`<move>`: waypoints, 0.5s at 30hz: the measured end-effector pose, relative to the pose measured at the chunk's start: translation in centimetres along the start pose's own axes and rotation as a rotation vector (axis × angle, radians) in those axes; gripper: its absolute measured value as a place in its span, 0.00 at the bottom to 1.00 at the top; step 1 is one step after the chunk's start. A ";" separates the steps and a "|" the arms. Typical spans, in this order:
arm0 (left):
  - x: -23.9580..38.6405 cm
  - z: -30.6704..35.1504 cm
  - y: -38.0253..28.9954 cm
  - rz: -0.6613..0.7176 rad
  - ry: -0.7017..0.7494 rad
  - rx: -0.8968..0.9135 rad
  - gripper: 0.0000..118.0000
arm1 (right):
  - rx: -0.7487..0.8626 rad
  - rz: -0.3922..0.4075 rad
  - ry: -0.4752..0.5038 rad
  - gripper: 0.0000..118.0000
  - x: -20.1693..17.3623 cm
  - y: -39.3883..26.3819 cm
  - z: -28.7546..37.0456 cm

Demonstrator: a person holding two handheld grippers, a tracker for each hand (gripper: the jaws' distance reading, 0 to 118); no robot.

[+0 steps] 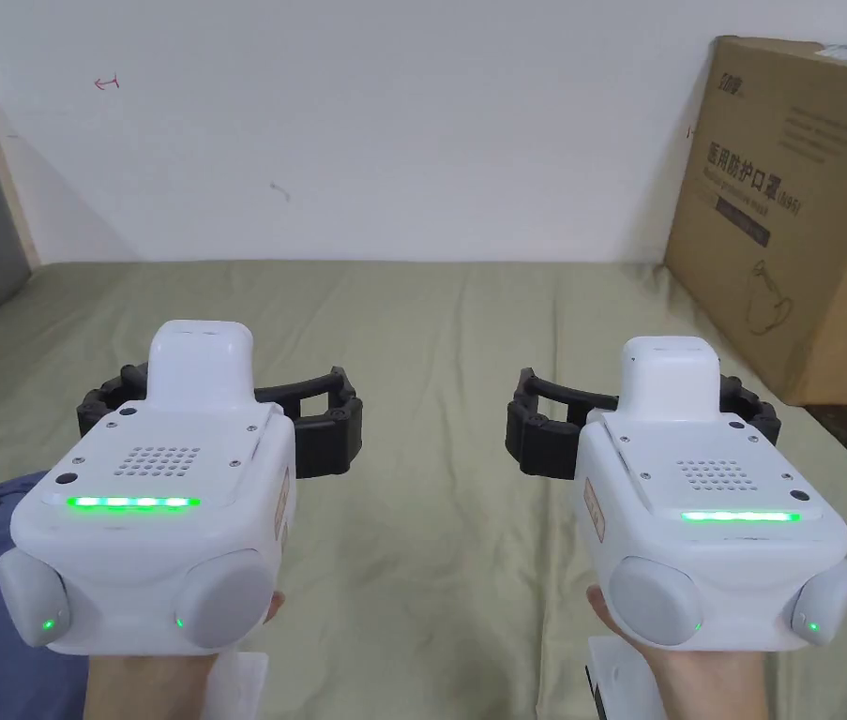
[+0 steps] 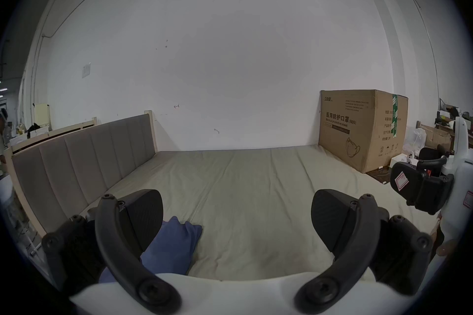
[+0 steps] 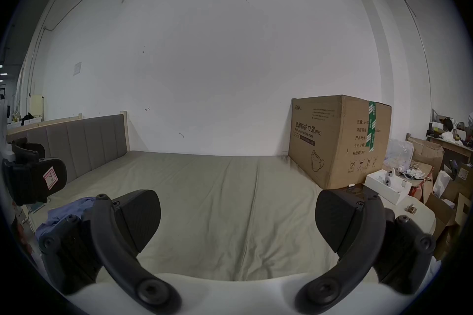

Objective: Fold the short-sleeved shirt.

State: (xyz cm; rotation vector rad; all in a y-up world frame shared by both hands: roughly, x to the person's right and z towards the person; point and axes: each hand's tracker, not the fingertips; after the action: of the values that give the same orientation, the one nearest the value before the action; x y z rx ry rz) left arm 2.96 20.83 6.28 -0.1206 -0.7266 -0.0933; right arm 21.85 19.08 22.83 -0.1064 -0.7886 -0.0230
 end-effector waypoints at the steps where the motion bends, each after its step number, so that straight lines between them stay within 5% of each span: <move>1: 0.0 0.0 0.0 -0.003 0.002 0.000 0.98 | -0.001 -0.002 0.000 1.00 0.1 -0.1 0.0; 15: -0.1 0.0 -0.1 0.000 0.006 -0.002 0.98 | 0.002 0.001 -0.001 1.00 0.1 -0.3 0.1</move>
State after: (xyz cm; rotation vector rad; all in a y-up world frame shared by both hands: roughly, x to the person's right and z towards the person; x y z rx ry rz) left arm 2.92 20.72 6.24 -0.1219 -0.7208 -0.0944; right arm 21.78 18.80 23.00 -0.1051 -0.7898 -0.0212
